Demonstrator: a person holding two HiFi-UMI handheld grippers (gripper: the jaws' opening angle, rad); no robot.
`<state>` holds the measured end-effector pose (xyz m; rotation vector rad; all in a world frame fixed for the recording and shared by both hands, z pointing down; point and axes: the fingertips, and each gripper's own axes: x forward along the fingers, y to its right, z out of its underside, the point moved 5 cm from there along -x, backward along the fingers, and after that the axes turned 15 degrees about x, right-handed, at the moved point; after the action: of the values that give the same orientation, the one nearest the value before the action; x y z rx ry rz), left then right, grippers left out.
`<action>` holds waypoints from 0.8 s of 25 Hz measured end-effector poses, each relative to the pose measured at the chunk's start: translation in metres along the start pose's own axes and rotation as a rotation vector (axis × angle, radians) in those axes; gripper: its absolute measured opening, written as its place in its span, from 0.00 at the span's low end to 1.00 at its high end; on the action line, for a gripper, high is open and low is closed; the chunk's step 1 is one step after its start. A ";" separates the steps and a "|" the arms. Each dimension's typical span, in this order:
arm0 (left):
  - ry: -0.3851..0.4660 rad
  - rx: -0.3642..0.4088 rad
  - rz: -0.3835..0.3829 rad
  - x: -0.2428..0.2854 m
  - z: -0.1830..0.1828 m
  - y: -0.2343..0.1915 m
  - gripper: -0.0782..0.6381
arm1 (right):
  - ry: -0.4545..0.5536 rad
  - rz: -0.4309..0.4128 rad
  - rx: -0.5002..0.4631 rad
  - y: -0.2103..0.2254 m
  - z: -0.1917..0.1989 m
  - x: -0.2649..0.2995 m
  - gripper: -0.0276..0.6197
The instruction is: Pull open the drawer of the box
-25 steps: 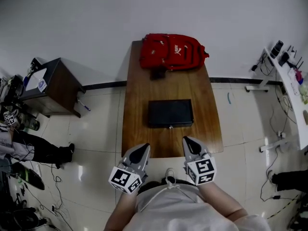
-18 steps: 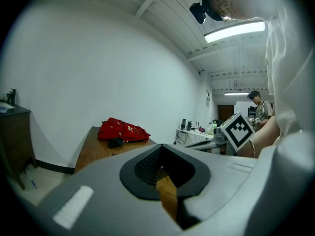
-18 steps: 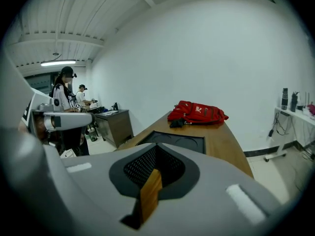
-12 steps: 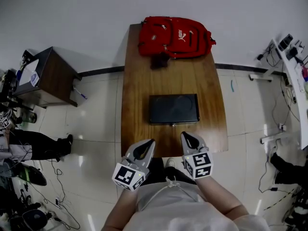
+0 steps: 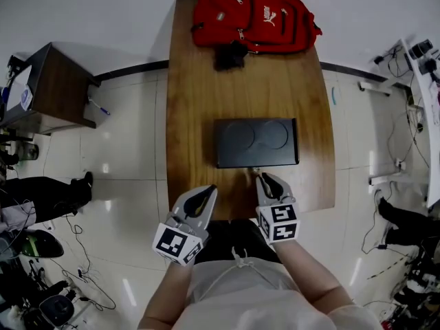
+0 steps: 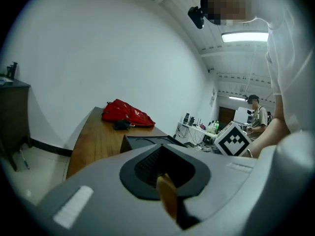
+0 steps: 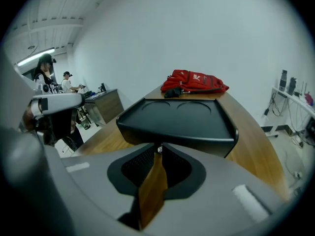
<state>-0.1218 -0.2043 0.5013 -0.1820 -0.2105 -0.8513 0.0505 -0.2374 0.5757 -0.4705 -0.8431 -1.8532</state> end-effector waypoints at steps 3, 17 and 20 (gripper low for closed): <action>-0.023 -0.029 0.006 0.003 0.014 -0.006 0.12 | -0.041 0.022 0.039 0.007 0.010 0.015 0.16; -0.051 -0.057 0.061 0.017 0.033 -0.022 0.12 | -0.073 0.088 0.124 0.014 0.013 0.038 0.17; -0.053 -0.058 0.076 0.020 0.031 -0.019 0.12 | -0.079 0.083 0.119 0.014 0.014 0.039 0.16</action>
<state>-0.1266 -0.2234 0.5382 -0.2652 -0.2272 -0.7785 0.0466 -0.2553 0.6150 -0.4981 -0.9672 -1.7075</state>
